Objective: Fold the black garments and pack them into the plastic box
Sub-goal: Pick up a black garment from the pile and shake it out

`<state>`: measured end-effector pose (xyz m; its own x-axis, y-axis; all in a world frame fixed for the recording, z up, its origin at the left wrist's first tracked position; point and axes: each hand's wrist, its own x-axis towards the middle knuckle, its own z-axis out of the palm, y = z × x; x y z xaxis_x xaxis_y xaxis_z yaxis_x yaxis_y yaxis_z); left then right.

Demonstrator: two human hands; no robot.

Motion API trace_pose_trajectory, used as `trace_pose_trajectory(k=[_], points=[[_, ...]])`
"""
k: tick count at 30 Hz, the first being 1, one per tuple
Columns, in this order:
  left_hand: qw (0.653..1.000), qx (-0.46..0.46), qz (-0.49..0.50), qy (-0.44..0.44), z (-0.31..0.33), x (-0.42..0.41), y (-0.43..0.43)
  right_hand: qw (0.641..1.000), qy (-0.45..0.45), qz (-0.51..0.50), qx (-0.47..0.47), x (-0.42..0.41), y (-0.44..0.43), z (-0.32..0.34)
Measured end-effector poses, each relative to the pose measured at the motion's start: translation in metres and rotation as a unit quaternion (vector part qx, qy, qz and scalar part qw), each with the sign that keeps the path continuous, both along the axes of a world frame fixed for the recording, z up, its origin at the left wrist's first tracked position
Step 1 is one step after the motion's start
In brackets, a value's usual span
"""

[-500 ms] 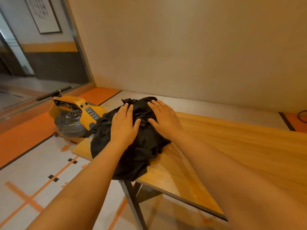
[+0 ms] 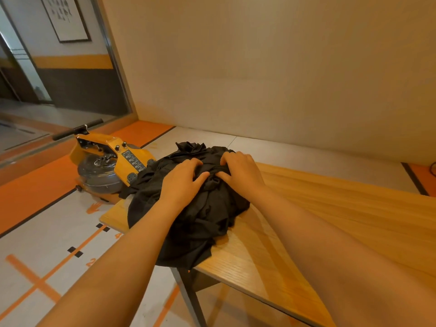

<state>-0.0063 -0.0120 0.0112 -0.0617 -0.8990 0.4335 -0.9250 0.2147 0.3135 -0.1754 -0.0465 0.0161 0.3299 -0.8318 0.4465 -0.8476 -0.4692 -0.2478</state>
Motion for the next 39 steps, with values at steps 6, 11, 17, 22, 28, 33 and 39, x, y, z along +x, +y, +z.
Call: trace_pose_trajectory(k=[6,11,17,22,28,33,39], points=[[0.999,-0.005,-0.039,0.003,0.021,-0.003,-0.016,0.997,0.008,0.056,0.06,-0.019,-0.002,0.021],[0.992,0.017,-0.088,0.094,0.069,-0.019,-0.021,0.993,-0.097,0.064,0.032,-0.036,0.0,0.052],[0.972,-0.002,-0.121,0.202,0.135,-0.061,-0.024,0.955,-0.293,0.046,0.01,-0.072,0.005,0.107],[0.952,-0.018,-0.171,0.255,0.181,-0.111,-0.024,0.929,-0.368,0.03,-0.034,-0.118,0.017,0.149],[0.937,-0.055,-0.225,0.261,0.217,-0.194,-0.009,0.906,-0.408,-0.03,-0.106,-0.186,0.045,0.182],[0.961,-0.087,-0.235,0.121,0.217,-0.252,0.003,0.908,-0.384,-0.076,-0.15,-0.257,0.077,0.195],[0.967,-0.101,-0.234,0.006,0.205,-0.307,0.013,0.941,-0.271,-0.163,-0.121,-0.335,0.107,0.178]])
